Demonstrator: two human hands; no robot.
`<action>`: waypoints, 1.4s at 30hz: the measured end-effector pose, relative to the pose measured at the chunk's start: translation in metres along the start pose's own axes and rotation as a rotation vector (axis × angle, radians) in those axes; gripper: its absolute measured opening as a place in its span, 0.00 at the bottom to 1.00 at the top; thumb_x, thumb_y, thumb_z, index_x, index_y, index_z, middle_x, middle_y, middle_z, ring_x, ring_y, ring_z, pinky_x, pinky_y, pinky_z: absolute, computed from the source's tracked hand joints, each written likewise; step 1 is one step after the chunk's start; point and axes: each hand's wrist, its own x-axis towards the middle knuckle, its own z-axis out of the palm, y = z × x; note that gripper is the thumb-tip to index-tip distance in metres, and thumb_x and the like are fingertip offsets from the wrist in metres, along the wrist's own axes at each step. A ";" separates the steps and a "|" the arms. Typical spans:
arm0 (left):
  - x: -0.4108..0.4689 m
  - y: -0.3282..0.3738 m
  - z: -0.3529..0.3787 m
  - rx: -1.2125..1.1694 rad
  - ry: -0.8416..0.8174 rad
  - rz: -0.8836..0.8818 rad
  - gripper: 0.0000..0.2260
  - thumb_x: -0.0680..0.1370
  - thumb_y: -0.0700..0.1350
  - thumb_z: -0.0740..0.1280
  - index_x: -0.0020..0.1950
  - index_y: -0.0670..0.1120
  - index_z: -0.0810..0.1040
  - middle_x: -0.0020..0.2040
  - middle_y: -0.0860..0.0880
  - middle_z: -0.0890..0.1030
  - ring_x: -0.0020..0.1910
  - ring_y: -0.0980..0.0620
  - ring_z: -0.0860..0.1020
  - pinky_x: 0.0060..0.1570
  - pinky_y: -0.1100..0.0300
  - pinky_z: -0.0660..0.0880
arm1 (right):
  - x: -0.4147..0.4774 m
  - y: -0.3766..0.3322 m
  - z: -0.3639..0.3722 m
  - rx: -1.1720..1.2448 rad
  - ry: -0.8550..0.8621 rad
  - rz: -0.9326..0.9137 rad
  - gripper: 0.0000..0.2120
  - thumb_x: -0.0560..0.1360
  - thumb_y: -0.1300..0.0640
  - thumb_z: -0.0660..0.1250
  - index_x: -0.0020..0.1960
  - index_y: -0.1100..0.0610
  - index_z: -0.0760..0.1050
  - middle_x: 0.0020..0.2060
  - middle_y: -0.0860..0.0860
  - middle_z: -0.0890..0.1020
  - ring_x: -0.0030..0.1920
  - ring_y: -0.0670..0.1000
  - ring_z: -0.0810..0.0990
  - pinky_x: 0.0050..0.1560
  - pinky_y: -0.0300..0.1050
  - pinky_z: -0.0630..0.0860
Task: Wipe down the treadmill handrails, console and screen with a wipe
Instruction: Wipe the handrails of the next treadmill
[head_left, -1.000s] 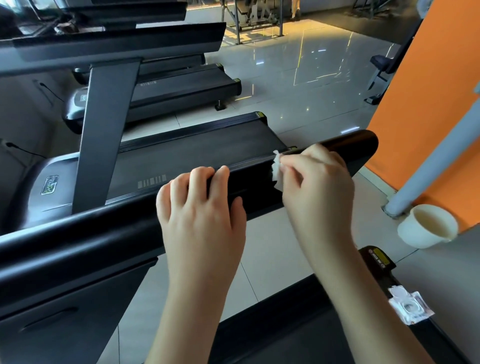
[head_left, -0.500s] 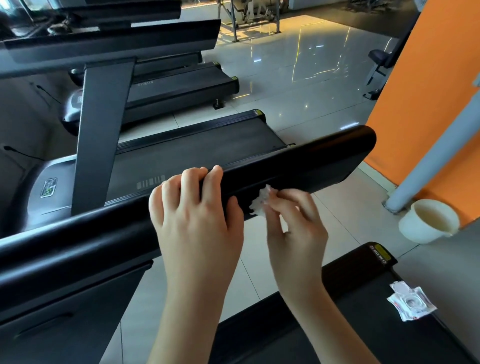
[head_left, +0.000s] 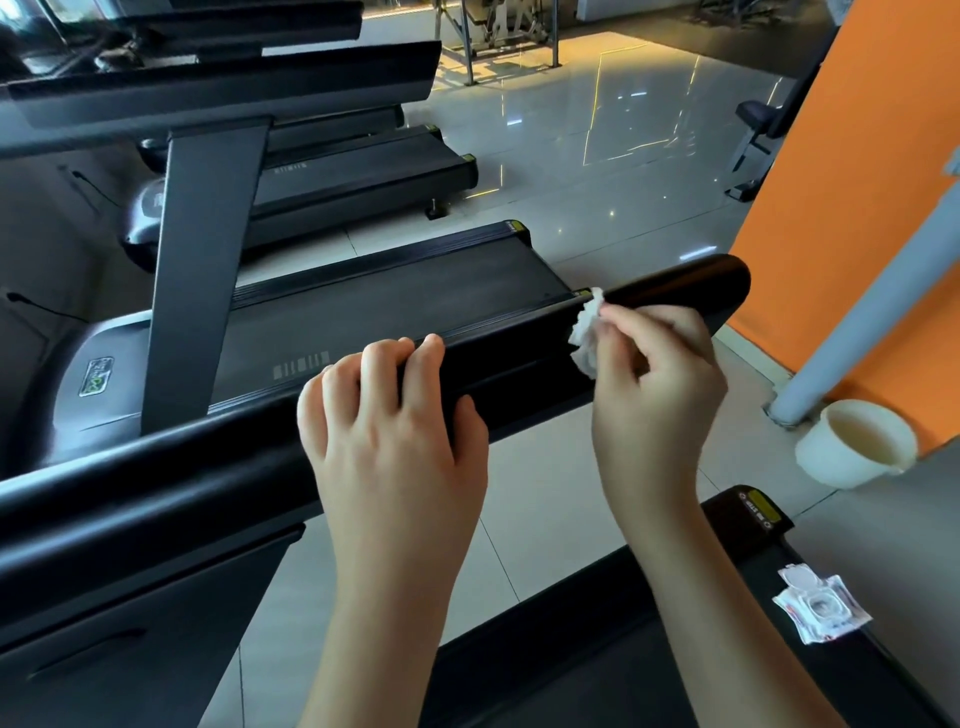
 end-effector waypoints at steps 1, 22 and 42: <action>0.000 0.000 0.000 0.005 0.000 -0.002 0.16 0.72 0.44 0.67 0.58 0.41 0.80 0.52 0.43 0.79 0.54 0.43 0.69 0.61 0.48 0.61 | 0.002 -0.003 0.001 -0.013 -0.052 -0.028 0.09 0.75 0.65 0.64 0.46 0.64 0.83 0.41 0.56 0.79 0.42 0.54 0.79 0.43 0.44 0.77; 0.018 0.019 -0.001 -0.015 -0.165 0.072 0.20 0.74 0.50 0.61 0.62 0.42 0.78 0.58 0.46 0.79 0.58 0.43 0.74 0.62 0.50 0.60 | 0.004 0.003 -0.005 -0.160 -0.107 -0.102 0.11 0.77 0.61 0.62 0.51 0.63 0.82 0.42 0.56 0.78 0.41 0.58 0.77 0.42 0.36 0.68; 0.012 0.029 0.014 0.029 -0.073 0.042 0.16 0.72 0.45 0.66 0.58 0.43 0.79 0.53 0.47 0.81 0.53 0.43 0.76 0.62 0.50 0.61 | -0.032 0.042 -0.004 0.071 0.058 0.034 0.04 0.72 0.74 0.69 0.41 0.68 0.78 0.43 0.58 0.78 0.47 0.38 0.76 0.49 0.32 0.75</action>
